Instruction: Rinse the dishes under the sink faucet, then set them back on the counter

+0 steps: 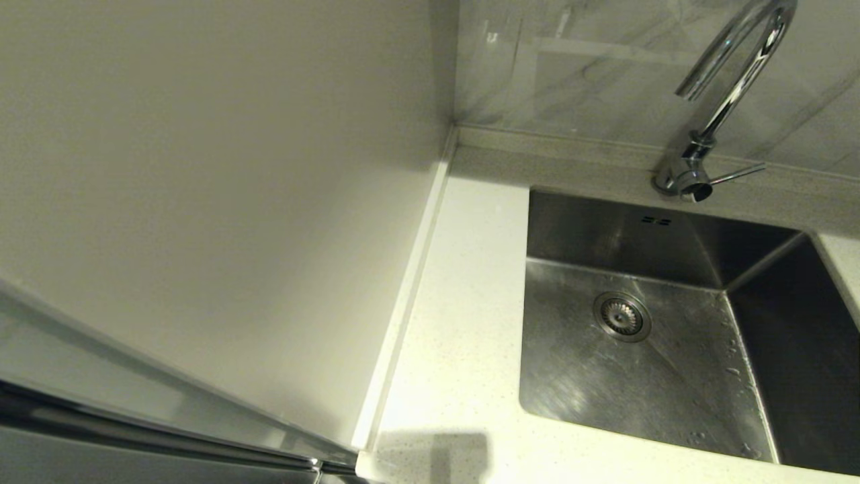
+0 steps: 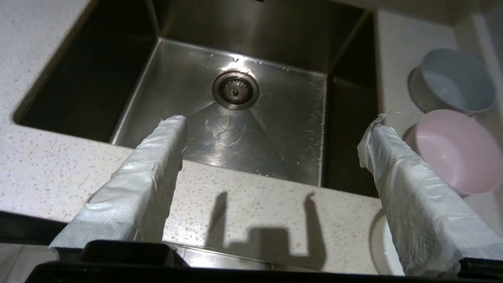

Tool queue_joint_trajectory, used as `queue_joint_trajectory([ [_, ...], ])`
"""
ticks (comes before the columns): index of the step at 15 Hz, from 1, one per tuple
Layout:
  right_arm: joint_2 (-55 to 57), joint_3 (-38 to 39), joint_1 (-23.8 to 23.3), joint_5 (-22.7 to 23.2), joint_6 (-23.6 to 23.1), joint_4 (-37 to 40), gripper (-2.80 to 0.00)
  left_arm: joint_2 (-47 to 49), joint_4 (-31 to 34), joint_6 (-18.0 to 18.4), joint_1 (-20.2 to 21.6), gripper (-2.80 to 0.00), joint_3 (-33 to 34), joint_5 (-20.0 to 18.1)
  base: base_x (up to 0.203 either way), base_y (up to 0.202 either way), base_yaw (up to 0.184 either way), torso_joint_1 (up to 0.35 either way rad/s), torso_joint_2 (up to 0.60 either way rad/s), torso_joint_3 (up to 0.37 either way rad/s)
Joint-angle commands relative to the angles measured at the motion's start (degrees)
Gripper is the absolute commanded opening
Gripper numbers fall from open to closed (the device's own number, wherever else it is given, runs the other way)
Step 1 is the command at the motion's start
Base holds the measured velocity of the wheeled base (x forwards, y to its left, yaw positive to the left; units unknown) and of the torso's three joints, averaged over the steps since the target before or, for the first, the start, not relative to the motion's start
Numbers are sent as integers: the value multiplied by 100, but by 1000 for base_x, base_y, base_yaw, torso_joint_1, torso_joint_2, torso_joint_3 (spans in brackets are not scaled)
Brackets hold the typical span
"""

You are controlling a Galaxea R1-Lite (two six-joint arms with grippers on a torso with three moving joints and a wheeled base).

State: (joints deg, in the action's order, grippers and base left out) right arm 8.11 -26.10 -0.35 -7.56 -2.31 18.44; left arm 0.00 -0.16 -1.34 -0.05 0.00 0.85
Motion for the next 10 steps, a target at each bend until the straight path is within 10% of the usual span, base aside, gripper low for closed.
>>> queue_joint_trajectory([
  [1, -351, 592, 3, 139, 21, -147, 0, -18, -2, -6, -4, -280, 0, 3, 0, 0, 0, 0, 0, 0],
  [10, -811, 2162, 9, 729, -11, -622, 0, -22, -2, -6, 5, -280, 0, 3, 0, 0, 0, 0, 0, 0],
])
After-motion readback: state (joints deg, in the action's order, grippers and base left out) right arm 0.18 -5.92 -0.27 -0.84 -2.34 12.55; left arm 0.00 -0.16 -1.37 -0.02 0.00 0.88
